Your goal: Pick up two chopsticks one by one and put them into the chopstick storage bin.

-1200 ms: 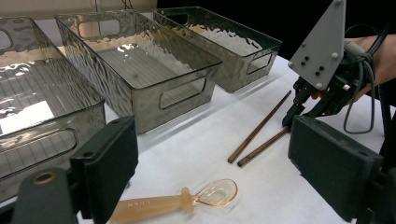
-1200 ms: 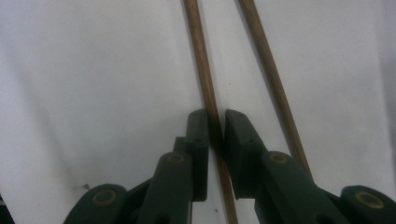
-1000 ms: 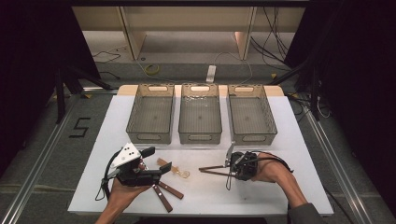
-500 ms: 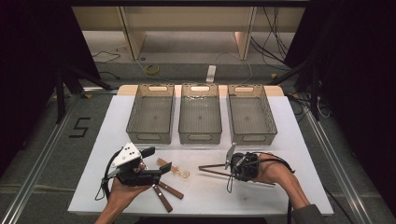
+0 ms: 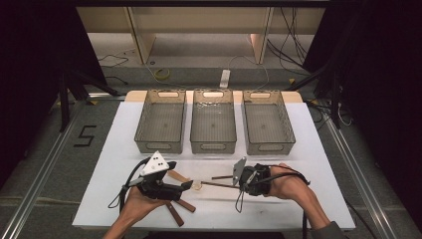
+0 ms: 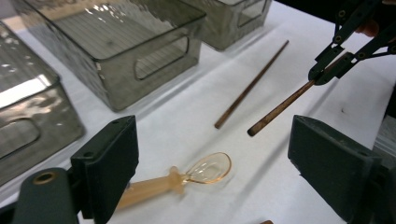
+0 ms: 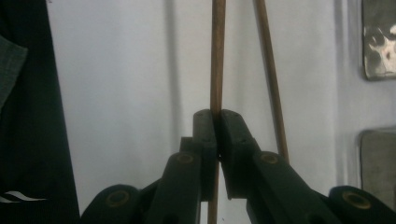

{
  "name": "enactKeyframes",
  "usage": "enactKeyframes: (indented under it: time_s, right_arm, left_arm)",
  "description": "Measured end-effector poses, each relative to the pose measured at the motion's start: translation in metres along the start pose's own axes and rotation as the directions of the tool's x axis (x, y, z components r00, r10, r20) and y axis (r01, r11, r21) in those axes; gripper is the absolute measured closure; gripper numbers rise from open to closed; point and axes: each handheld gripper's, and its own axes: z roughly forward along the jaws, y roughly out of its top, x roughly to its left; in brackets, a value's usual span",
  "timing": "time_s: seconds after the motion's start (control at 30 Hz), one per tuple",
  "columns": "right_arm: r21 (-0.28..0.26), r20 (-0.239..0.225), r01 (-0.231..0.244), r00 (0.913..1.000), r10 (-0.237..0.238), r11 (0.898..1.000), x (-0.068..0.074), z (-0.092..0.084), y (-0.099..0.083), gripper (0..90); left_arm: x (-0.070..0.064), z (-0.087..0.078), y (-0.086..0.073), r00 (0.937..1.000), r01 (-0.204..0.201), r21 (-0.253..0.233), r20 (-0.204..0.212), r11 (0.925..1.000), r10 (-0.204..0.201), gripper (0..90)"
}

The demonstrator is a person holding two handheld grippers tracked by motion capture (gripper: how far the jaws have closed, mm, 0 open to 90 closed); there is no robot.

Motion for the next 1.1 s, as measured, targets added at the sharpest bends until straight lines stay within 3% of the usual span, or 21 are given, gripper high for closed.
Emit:
enactKeyframes:
  time_s: [0.13, 0.2, 0.47, 0.6, 0.8, 0.97, 1.07, 1.1]
  right_arm:
    - [0.004, -0.005, 0.010, 0.9999, -0.010, 1.000, 0.002, 0.000, 0.005, 85.7]
    - [-0.004, -0.001, 0.021, 0.9998, -0.021, 1.000, 0.004, 0.000, 0.007, 85.8]
    - [-0.017, 0.014, 0.048, 0.9988, -0.048, 0.999, 0.010, -0.007, 0.013, 85.8]
    - [-0.014, 0.012, 0.062, 0.9980, -0.061, 0.998, 0.011, -0.008, 0.015, 85.7]
    - [-0.015, 0.009, 0.072, 0.9974, -0.071, 0.997, 0.014, -0.008, 0.016, 85.8]
    - [-0.010, 0.011, 0.101, 0.9949, -0.100, 0.995, 0.017, -0.009, 0.018, 85.8]
    - [-0.006, 0.012, 0.114, 0.9934, -0.114, 0.993, 0.018, -0.007, 0.020, 85.8]
    - [-0.006, 0.012, 0.111, 0.9937, -0.111, 0.994, 0.019, -0.007, 0.021, 85.8]
  left_arm:
    - [-0.006, 0.010, 0.005, 0.9996, -0.017, 0.040, 0.021, 0.9990, 0.017, 16.0]
    - [-0.012, 0.016, 0.008, 0.9988, -0.045, 0.062, 0.024, 0.9971, 0.043, 16.3]
    - [-0.024, 0.031, 0.012, 0.9911, -0.127, 0.140, 0.060, 0.9821, 0.119, 20.8]
    - [-0.030, 0.036, 0.011, 0.9795, -0.184, 0.172, 0.114, 0.9677, 0.166, 31.6]
    - [-0.036, 0.043, 0.007, 0.9622, -0.267, 0.237, 0.121, 0.9341, 0.244, 39.6]
    - [-0.036, 0.041, 0.010, 0.9591, -0.268, 0.235, 0.158, 0.9345, 0.235, 47.2]
    - [-0.036, 0.041, 0.010, 0.9526, -0.285, 0.246, 0.180, 0.9265, 0.245, 51.8]
    - [-0.036, 0.041, 0.010, 0.9477, -0.299, 0.246, 0.189, 0.9218, 0.257, 53.9]
